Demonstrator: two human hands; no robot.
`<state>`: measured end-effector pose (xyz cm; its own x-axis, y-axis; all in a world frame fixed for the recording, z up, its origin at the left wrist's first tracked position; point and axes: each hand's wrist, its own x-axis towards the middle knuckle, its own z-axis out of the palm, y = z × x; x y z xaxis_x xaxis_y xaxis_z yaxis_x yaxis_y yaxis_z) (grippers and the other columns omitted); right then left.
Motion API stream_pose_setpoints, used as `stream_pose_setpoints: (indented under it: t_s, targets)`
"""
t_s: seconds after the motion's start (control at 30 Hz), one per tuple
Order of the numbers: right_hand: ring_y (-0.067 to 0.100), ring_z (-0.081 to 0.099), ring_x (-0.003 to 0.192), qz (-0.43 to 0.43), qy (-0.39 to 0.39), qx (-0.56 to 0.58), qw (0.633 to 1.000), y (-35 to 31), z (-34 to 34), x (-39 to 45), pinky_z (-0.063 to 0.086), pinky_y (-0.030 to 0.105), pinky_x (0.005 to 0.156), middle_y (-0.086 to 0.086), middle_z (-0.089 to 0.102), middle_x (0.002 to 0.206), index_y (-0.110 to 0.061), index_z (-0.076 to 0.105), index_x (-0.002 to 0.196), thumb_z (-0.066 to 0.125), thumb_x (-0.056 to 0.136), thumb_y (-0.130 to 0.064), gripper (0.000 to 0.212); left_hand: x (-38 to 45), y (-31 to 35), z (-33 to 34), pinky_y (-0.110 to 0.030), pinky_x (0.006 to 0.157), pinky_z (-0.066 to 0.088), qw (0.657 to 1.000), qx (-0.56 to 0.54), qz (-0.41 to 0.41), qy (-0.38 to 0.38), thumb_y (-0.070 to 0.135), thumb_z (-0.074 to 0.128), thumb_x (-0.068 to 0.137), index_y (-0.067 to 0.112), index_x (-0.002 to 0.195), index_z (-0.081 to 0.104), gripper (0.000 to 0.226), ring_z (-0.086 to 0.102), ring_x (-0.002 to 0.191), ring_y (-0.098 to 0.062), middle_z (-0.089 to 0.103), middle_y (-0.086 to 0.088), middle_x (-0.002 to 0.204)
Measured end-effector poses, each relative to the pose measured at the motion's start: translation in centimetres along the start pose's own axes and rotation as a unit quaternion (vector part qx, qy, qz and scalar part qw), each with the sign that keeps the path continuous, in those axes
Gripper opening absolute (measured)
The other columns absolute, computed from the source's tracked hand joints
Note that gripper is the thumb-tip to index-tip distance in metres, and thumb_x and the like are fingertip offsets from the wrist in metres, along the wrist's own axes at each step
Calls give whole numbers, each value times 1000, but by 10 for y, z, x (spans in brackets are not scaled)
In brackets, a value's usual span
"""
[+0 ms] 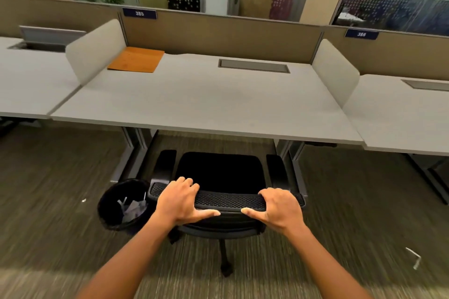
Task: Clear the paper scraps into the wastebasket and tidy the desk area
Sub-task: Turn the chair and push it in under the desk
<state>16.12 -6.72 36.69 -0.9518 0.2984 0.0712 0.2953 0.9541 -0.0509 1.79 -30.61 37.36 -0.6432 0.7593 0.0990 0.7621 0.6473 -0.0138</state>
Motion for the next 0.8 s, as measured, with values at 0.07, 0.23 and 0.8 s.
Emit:
stream_pose_setpoints:
  t_s: [0.07,0.23,0.8]
  targets:
    - [16,62,79,-3,2,0,1000,-3,2,13,47,33,72,-5,67,86,-23,65,93,16,63,-99,95,10,-11,1,-37,71,50,1000,4,7,-3,100,23,60,16,80,63,96,57,77,-22,62,0,80]
    - [16,57,67,-18,0,-13,1000,0,5,53,47,34,65,-5,63,74,-21,62,81,14,62,-99,94,41,-32,7,-36,73,49,1000,-8,-11,-3,98,19,64,18,81,63,93,58,78,-19,62,2,80]
    - [17,47,52,-21,28,-21,999,12,19,165,41,34,53,-2,51,57,-17,54,62,17,63,-99,90,139,-80,19,-33,67,46,998,-1,-54,-9,98,20,64,20,77,59,88,56,74,-16,59,6,76]
